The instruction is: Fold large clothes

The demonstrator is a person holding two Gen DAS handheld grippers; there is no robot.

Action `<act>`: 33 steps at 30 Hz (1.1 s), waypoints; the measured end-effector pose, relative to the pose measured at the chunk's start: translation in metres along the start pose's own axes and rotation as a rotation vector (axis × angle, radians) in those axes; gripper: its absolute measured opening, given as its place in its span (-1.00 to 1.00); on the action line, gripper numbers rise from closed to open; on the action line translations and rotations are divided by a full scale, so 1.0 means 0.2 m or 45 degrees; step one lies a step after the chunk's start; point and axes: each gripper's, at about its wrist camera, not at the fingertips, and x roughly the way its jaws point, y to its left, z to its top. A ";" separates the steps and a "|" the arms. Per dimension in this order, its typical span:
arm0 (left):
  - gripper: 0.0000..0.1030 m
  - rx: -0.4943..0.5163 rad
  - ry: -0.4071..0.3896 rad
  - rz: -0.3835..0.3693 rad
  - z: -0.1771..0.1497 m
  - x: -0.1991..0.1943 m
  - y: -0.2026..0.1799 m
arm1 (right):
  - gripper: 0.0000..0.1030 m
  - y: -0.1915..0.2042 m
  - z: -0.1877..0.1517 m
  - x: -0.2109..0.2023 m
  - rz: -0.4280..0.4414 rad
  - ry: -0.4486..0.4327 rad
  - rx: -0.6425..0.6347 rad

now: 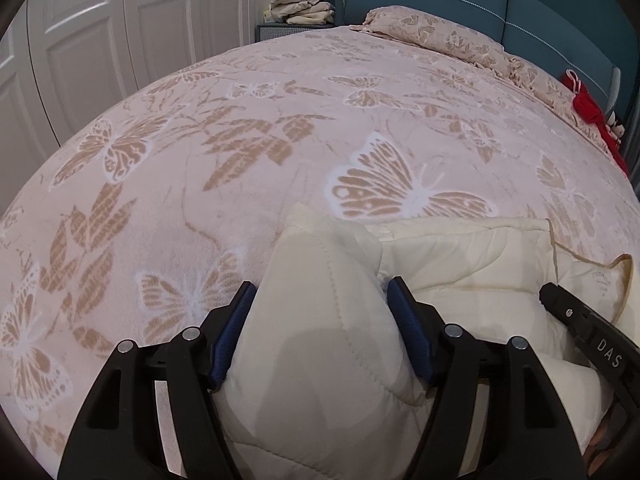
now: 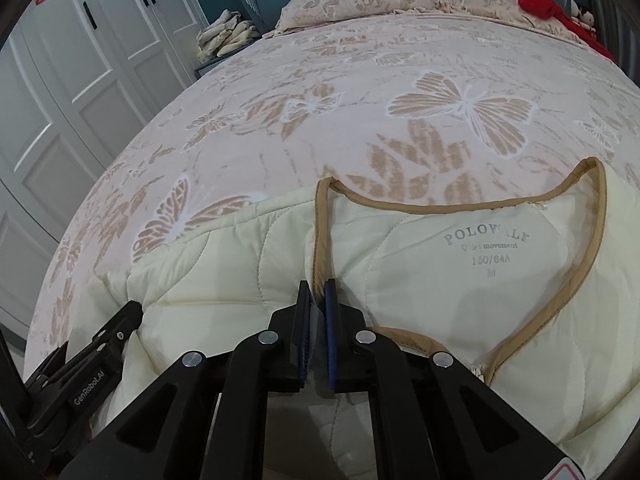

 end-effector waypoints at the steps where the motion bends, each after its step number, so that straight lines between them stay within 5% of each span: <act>1: 0.30 0.002 -0.003 0.004 0.00 0.00 0.00 | -0.94 0.00 0.00 0.00 -0.001 -0.006 0.002; 5: 0.35 0.016 0.006 0.035 0.01 0.00 -0.01 | -0.86 -0.04 0.02 -0.06 0.027 -0.050 0.062; 9: 0.46 -0.014 0.046 0.035 0.06 -0.05 0.02 | -0.58 -0.23 0.06 -0.39 -0.113 -0.258 0.243; 12: 0.45 -0.012 -0.014 0.016 0.12 -0.24 0.00 | -0.58 -0.42 0.06 -0.57 -0.166 -0.284 0.280; 16: 0.56 0.054 -0.092 -0.194 0.19 -0.48 -0.25 | -0.38 -0.73 0.04 -0.72 -0.228 -0.247 0.342; 20: 0.60 0.235 0.055 -0.505 0.20 -0.49 -0.73 | -0.19 -0.95 0.02 -0.73 -0.222 -0.187 0.401; 22: 0.60 0.302 0.133 -0.561 0.17 -0.43 -0.93 | -0.17 -1.02 0.01 -0.71 -0.215 -0.158 0.409; 26: 0.56 0.327 0.250 -0.556 0.09 -0.25 -1.22 | -0.20 -1.10 -0.01 -0.63 -0.177 -0.094 0.405; 29: 0.24 0.336 0.320 -0.490 0.03 -0.12 -1.34 | -0.41 -1.12 -0.03 -0.57 -0.180 -0.069 0.387; 33: 0.09 0.437 0.260 -0.390 -0.05 -0.06 -1.41 | -0.66 -1.13 -0.06 -0.53 -0.213 -0.071 0.340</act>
